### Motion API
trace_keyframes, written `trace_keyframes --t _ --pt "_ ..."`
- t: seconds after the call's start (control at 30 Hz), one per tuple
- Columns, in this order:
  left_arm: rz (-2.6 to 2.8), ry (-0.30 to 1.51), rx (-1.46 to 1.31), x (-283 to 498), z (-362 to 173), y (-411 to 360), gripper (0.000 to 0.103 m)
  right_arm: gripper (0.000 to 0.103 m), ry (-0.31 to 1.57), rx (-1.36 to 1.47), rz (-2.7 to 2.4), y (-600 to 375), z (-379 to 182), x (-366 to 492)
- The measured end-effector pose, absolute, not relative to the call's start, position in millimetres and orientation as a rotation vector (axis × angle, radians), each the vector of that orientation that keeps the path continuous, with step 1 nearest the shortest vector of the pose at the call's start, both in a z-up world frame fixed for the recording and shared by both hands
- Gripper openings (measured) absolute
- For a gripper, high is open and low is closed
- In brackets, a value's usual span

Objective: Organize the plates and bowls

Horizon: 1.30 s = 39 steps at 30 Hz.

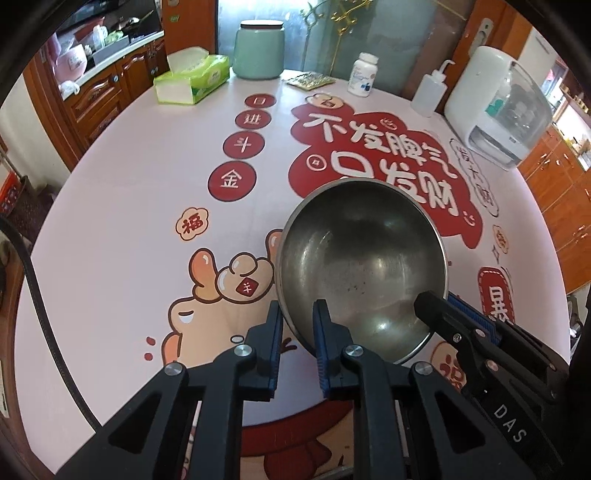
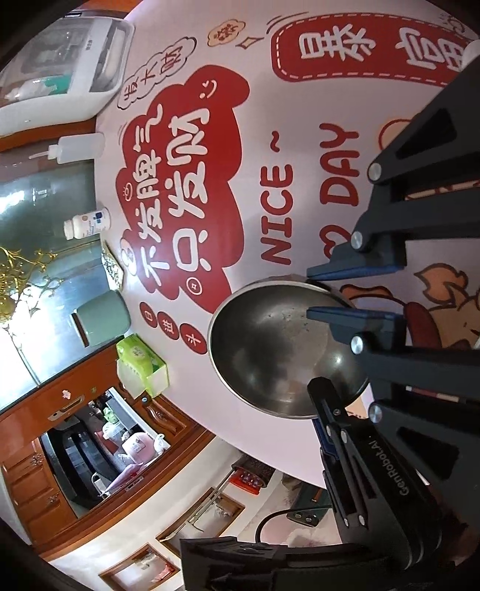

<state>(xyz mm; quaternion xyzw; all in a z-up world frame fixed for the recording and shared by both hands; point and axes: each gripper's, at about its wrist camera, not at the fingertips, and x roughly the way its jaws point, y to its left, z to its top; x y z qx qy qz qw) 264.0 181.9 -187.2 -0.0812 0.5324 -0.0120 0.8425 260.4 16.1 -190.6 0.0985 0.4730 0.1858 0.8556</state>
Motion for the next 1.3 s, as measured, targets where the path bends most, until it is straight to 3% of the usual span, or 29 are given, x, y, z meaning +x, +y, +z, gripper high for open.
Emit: trace_keyframes --t 0.8,1.3 --pt "-0.135 0.979 -0.118 151.0 -107.1 159.1 0.015 0.014 0.872 0.212 0.349 -8.0 -122.4 152.0" --pt "-0.158 1.016 -0.136 72.5 -116.7 152.9 0.015 0.014 0.921 0.215 0.322 -14.4 -128.5 74.7"
